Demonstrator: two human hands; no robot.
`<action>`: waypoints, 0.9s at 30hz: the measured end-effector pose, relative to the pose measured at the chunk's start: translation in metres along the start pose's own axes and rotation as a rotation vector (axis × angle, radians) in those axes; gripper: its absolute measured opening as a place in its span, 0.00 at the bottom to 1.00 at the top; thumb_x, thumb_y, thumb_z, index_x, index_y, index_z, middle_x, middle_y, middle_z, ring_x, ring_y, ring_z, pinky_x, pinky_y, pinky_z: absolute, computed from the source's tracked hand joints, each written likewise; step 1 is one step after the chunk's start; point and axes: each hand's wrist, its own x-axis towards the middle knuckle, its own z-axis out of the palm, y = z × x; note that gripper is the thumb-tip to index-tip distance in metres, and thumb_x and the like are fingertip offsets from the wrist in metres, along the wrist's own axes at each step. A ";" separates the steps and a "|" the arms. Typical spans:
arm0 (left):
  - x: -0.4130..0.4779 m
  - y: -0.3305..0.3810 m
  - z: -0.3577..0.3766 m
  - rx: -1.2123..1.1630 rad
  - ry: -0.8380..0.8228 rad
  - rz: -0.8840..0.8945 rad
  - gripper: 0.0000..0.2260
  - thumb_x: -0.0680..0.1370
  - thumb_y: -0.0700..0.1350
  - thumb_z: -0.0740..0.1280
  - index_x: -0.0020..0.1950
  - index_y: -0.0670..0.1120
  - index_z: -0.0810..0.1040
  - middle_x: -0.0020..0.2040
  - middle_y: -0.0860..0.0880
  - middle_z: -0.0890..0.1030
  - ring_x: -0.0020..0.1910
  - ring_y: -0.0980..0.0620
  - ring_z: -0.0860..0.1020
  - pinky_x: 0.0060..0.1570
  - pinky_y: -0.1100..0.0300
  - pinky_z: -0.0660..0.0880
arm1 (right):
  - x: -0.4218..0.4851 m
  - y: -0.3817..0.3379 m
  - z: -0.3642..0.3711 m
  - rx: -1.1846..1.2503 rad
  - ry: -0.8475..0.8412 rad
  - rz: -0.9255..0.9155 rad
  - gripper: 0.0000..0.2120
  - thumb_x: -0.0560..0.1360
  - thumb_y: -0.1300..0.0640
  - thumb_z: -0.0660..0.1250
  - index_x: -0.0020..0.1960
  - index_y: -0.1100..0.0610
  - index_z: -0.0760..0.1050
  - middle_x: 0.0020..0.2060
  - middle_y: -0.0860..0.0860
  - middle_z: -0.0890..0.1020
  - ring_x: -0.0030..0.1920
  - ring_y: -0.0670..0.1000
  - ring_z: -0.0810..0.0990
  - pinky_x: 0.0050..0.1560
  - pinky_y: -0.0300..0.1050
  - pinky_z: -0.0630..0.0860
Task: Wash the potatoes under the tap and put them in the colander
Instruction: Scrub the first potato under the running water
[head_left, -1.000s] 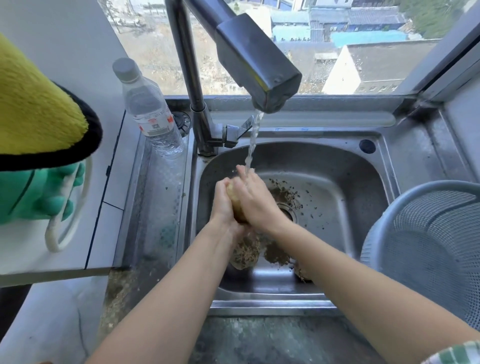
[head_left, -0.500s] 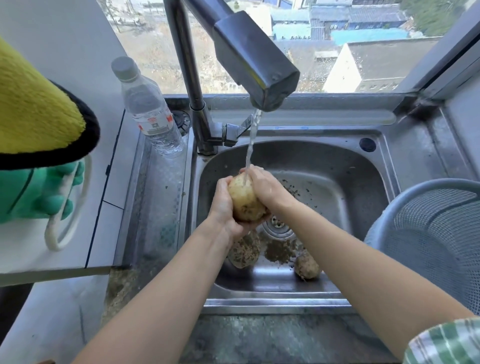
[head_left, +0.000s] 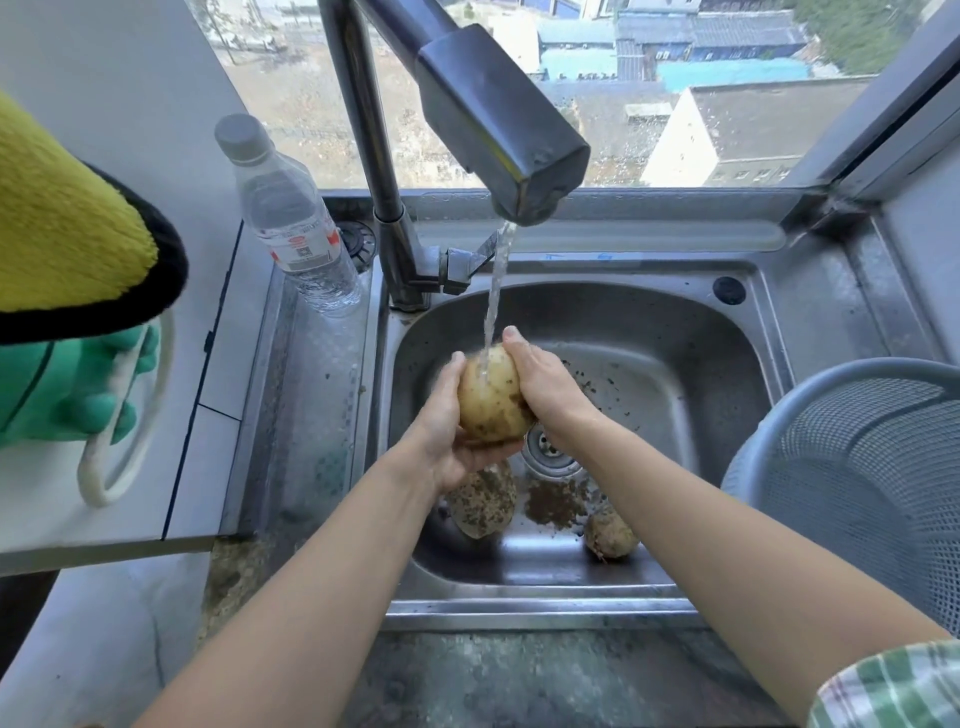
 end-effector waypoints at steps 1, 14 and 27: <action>0.000 -0.001 0.001 0.045 0.010 0.043 0.27 0.78 0.66 0.61 0.59 0.43 0.79 0.54 0.39 0.82 0.51 0.42 0.83 0.48 0.46 0.82 | -0.002 -0.001 0.001 -0.006 0.050 -0.014 0.26 0.81 0.39 0.53 0.51 0.58 0.79 0.50 0.58 0.84 0.52 0.56 0.83 0.59 0.58 0.79; -0.008 0.001 0.001 -0.098 0.181 0.097 0.26 0.78 0.67 0.59 0.54 0.45 0.77 0.52 0.38 0.82 0.42 0.42 0.84 0.31 0.51 0.83 | -0.007 0.008 -0.002 0.189 -0.379 -0.056 0.28 0.73 0.61 0.72 0.69 0.48 0.66 0.63 0.57 0.74 0.63 0.57 0.77 0.61 0.53 0.79; -0.011 0.008 0.006 -0.116 0.139 0.040 0.23 0.79 0.66 0.58 0.51 0.46 0.76 0.52 0.36 0.79 0.49 0.34 0.83 0.36 0.40 0.81 | -0.001 -0.001 -0.015 0.302 -0.477 0.048 0.34 0.70 0.66 0.73 0.72 0.53 0.66 0.66 0.60 0.73 0.65 0.59 0.76 0.64 0.56 0.76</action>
